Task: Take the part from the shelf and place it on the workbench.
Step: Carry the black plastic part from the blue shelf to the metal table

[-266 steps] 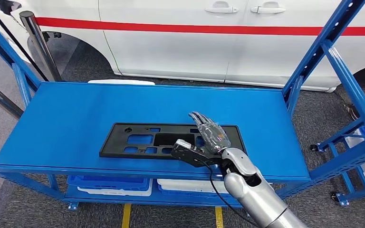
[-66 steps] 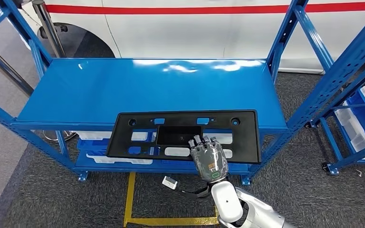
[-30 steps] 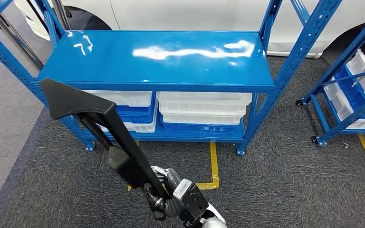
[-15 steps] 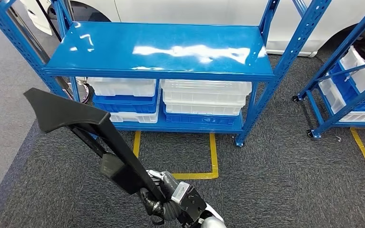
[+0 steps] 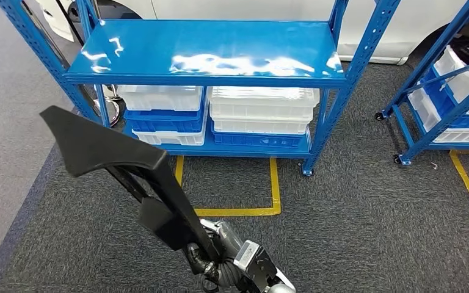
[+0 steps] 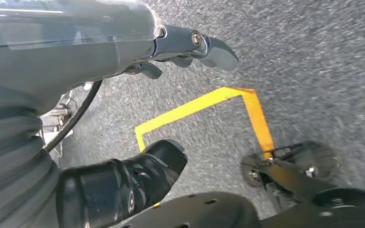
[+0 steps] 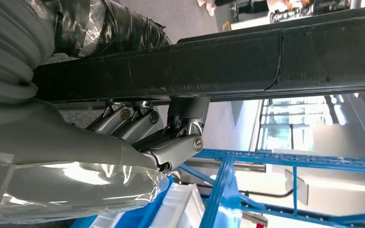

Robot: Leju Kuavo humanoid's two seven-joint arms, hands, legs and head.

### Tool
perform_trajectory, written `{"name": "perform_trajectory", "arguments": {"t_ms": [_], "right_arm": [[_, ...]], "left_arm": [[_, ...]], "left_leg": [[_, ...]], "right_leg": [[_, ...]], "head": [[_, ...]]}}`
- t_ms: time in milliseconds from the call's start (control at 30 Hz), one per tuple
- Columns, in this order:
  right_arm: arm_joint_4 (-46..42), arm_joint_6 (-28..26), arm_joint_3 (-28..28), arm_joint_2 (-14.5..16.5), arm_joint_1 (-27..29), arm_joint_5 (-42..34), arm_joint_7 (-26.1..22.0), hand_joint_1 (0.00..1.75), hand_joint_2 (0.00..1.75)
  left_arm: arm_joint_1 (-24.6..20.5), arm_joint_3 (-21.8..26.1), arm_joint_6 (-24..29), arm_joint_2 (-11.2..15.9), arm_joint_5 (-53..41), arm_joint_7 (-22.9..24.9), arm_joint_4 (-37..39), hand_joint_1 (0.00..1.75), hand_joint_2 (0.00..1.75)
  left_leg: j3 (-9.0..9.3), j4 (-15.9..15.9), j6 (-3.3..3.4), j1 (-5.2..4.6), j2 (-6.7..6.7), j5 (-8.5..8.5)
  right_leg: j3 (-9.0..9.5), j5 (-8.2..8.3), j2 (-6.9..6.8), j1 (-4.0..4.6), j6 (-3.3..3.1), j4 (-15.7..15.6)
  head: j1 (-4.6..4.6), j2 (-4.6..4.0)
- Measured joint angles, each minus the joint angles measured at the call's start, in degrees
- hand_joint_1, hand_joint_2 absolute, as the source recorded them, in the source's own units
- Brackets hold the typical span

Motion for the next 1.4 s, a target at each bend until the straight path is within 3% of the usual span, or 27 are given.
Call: {"name": "perform_trajectory", "arguments": {"t_ms": [67, 133, 200, 267, 300, 333, 367, 433, 500, 567, 633, 667, 733, 767, 800, 833, 900, 933, 967, 1033, 1067, 1133, 1167, 1200, 1300, 1333, 1400], "right_arm": [[-1.02, -0.03, -0.66, -0.13, 0.68, 0.26, -0.05, 1.75, 1.75], [-1.74, 0.01, -1.16, -0.28, 1.21, 0.40, -0.12, 1.75, 1.75], [-2.51, 0.03, -1.67, -0.48, 1.85, 0.50, -0.12, 1.75, 1.75], [-3.42, 0.03, -2.11, -0.64, 2.49, 0.67, -0.09, 1.75, 1.75], [-3.86, 0.03, -2.32, -0.72, 2.83, 0.75, -0.09, 1.75, 1.75], [-4.27, 0.03, -2.52, -0.80, 3.18, 0.81, -0.08, 1.75, 1.75], [-4.66, 0.05, -2.74, -0.88, 3.57, 0.85, -0.05, 1.75, 1.75], [-5.35, 0.19, -3.11, -1.02, 4.25, 0.90, 0.04, 1.75, 1.75], [-6.04, 0.45, -3.32, -1.06, 4.56, 0.92, 0.11, 1.75, 1.75], [-6.62, 0.61, -3.41, -1.06, 4.65, 0.93, 0.10, 1.75, 1.75], [-6.83, 0.64, -3.49, -1.09, 4.94, 0.94, 0.11, 1.75, 1.75], [-6.83, 0.66, -3.53, -1.12, 5.11, 0.94, 0.13, 1.75, 1.75], [-6.83, 0.71, -3.59, -1.19, 5.33, 0.95, 0.15, 1.75, 1.75], [-6.83, 0.78, -3.63, -1.21, 5.39, 0.92, 0.15, 1.75, 1.75], [-6.83, 0.94, -3.71, -1.21, 5.44, 0.81, 0.15, 1.75, 1.75], [-6.83, 1.18, -3.80, -1.21, 5.47, 0.68, 0.15, 1.75, 1.75], [-6.83, 1.65, -3.98, -1.21, 5.51, 0.45, 0.15, 1.75, 1.75], [-6.84, 1.78, -4.04, -1.21, 5.52, 0.41, 0.15, 1.75, 1.75], [-6.92, 1.85, -4.09, -1.20, 5.58, 0.41, 0.15, 1.75, 1.75], [-7.23, 1.89, -4.21, -1.19, 5.69, 0.41, 0.14, 1.75, 1.75], [-7.40, 1.91, -4.26, -1.18, 5.74, 0.41, 0.12, 1.75, 1.75], [-7.52, 2.01, -4.33, -1.20, 5.85, 0.41, 0.09, 1.75, 1.75], [-7.54, 2.08, -4.39, -1.22, 5.96, 0.41, 0.09, 1.75, 1.75], [-7.57, 2.12, -4.44, -1.26, 6.08, 0.41, 0.09, 1.75, 1.75], [-7.62, 2.17, -4.55, -1.33, 6.24, 0.41, 0.10, 1.75, 1.75], [-7.62, 2.19, -4.56, -1.34, 6.26, 0.41, 0.10, 1.75, 1.75], [-7.62, 2.22, -4.56, -1.35, 6.35, 0.41, 0.10, 1.75, 1.75]], "left_arm": [[-0.01, -0.39, 0.01, -0.19, -0.24, 0.14, 0.00, 0.00, 1.75], [0.00, -0.68, 0.01, -0.34, -0.35, 0.19, 0.01, 0.00, 1.75], [-0.08, -0.83, 0.02, -0.46, -0.54, 0.14, 0.02, 0.00, 1.75], [-0.19, -0.96, 0.34, -0.55, -0.74, 0.01, 0.02, 0.00, 1.75], [-0.19, -1.02, 0.79, -0.69, -0.79, -0.01, 0.02, 0.00, 1.75], [-0.19, -1.06, 1.41, -0.93, -0.81, 0.07, 0.02, 0.00, 1.75], [-0.20, -1.09, 2.11, -1.28, -0.81, 0.23, 0.02, 0.00, 1.75], [-0.27, -1.13, 3.14, -2.06, -0.81, 0.65, 0.02, 0.00, 1.75], [-0.35, -1.17, 3.50, -2.78, -0.78, 1.01, 0.02, 0.00, 1.75], [-0.37, -1.19, 3.61, -3.22, -0.74, 1.16, 0.02, 0.00, 1.75], [-0.22, -1.19, 3.66, -3.40, -0.65, 1.19, 0.02, 0.00, 1.75], [-0.12, -1.19, 3.67, -3.47, -0.60, 1.21, 0.02, 0.00, 1.75], [0.01, -1.17, 3.70, -3.56, -0.53, 1.29, 0.02, 0.00, 1.75], [0.04, -1.16, 3.71, -3.58, -0.50, 1.34, 0.02, 0.00, 1.75], [0.06, -1.15, 3.70, -3.59, -0.47, 1.41, 0.02, 0.00, 1.75], [0.05, -1.15, 3.67, -3.59, -0.44, 1.47, 0.02, 0.00, 1.75], [-0.04, -1.15, 3.61, -3.59, -0.49, 1.48, 0.02, 0.00, 1.75], [-0.08, -1.16, 3.58, -3.59, -0.56, 1.41, 0.02, 0.00, 1.75], [-0.15, -1.16, 3.58, -3.59, -0.64, 1.33, 0.02, 0.00, 1.75], [-0.37, -1.19, 3.58, -3.59, -0.73, 1.20, 0.02, 0.00, 1.75], [-0.48, -1.20, 3.58, -3.60, -0.75, 1.17, 0.02, 0.00, 1.75], [-0.60, -1.21, 3.55, -3.65, -0.77, 1.15, 0.04, 0.00, 1.75], [-0.62, -1.21, 3.51, -3.69, -0.77, 1.16, 0.05, 0.00, 1.75], [-0.61, -1.21, 3.48, -3.72, -0.77, 1.17, 0.07, 0.00, 1.75], [-0.59, -1.21, 3.35, -3.72, -0.79, 1.19, 0.09, 0.00, 1.75], [-0.61, -1.21, 3.31, -3.72, -0.79, 1.18, 0.09, 0.00, 1.75], [-0.63, -1.22, 3.22, -3.73, -0.83, 1.18, 0.09, 0.00, 1.75]], "left_leg": [[1.53, -3.29, 0.84, -0.43, -0.22, -1.32], [0.57, -3.34, 1.99, -0.40, -0.01, -0.40], [-0.93, -3.39, 3.16, -0.33, 0.35, 1.08], [-2.82, -3.27, 3.80, -0.54, 0.56, 2.67], [-3.85, -3.18, 3.92, -0.68, 0.63, 3.48], [-4.94, -3.06, 3.98, -0.84, 0.71, 4.26], [-6.06, -2.93, 3.99, -1.00, 0.76, 5.01], [-8.03, -2.69, 3.86, -1.27, 0.75, 6.43], [-9.18, -2.59, 3.51, -1.53, 0.67, 7.71], [-9.71, -2.95, 2.95, -1.43, 0.67, 9.19], [-10.38, -3.47, 2.28, -1.18, 0.62, 10.26], [-10.85, -2.99, 2.01, -1.08, 0.55, 9.07], [-11.88, 0.92, 1.66, -0.89, 0.43, 3.14], [-12.28, 4.33, 1.52, -0.87, 0.42, -0.24], [-12.49, 8.00, 1.39, -0.85, 0.42, -2.29], [-12.40, 11.20, 1.30, -0.86, 0.42, -2.69], [-10.41, 13.54, 1.30, -0.86, 0.41, 0.70], [-8.05, 11.83, 1.38, -0.86, 0.39, 2.44], [-4.60, 8.16, 1.52, -0.90, 0.35, 2.68], [2.30, -1.30, 1.95, -1.11, 0.24, -0.29], [4.23, -4.47, 2.22, -1.27, 0.19, -1.76], [4.33, -6.06, 3.02, -1.30, 0.35, -1.70], [3.70, -6.08, 3.50, -1.23, 0.52, -0.94], [2.90, -6.10, 4.03, -1.12, 0.73, -0.11], [-0.43, -5.75, 4.77, -1.17, 1.02, 2.44], [-1.72, -5.45, 4.75, -1.21, 1.06, 3.27], [-4.54, -4.51, 4.56, -1.24, 1.17, 4.71]], "right_leg": [[-0.39, 1.14, 0.08, 0.13, 0.69, 0.04], [-0.74, 1.41, 0.16, 0.05, 1.33, -0.03], [-1.58, -2.89, 0.27, -0.13, 1.84, 2.50], [-2.55, -9.44, 0.33, -0.16, 2.10, 8.81], [-2.81, -11.10, 0.34, -0.15, 2.17, 12.35], [-2.64, -11.05, 0.35, -0.13, 2.16, 15.00], [-1.81, -9.60, 0.35, -0.11, 2.05, 16.22], [2.75, -6.14, 0.38, -0.01, 1.44, 12.73], [10.15, -7.13, 0.43, 0.40, 0.64, 2.97], [14.21, -9.22, 0.47, 0.99, 0.25, -4.05], [13.45, -8.22, 0.32, 1.08, -0.13, -5.47], [12.59, -7.32, 0.20, 1.01, -0.61, -5.64], [10.71, -5.58, -0.04, 0.87, -1.40, -5.68], [9.68, -4.79, -0.05, 0.92, -1.64, -5.52], [8.62, -4.04, -0.12, 1.00, -1.64, -5.27], [7.44, -3.31, -0.20, 1.07, -1.61, -4.91], [4.69, -1.93, -0.37, 1.11, -1.48, -3.88], [3.33, -1.31, -0.39, 1.08, -1.35, -3.26], [2.17, -0.77, -0.36, 1.10, -1.16, -2.61], [0.83, 0.24, -0.35, 1.17, -0.66, -1.63], [0.56, 0.83, -0.40, 1.16, -0.39, -1.49], [0.24, 1.91, -0.40, 1.06, 0.22, -1.62], [-0.09, 1.16, -0.25, 0.97, 0.53, -1.26], [-0.54, -0.85, -0.07, 0.88, 0.81, -0.09], [-2.24, -10.08, 0.20, 0.44, 1.48, 9.14], [-2.50, -11.21, 0.20, 0.33, 1.66, 12.66], [-1.33, -8.76, 0.21, 0.10, 1.87, 15.93]], "head": [[0.04, 0.00], [0.08, 0.00], [0.11, 0.00], [0.09, 0.00], [0.08, 0.00], [0.07, 0.00], [0.07, 0.00], [0.05, 0.00], [0.05, 0.00], [0.05, 0.00], [0.06, 0.00], [0.04, 0.00], [0.02, 0.00], [0.01, 0.00], [0.01, 0.00], [0.01, 0.00], [0.01, 0.00], [0.01, 0.00], [-0.01, 0.00], [0.02, 0.00], [0.03, 0.00], [0.03, 0.00], [0.02, 0.00], [0.03, 0.00], [0.06, 0.00], [0.05, 0.00], [0.04, 0.00]]}}
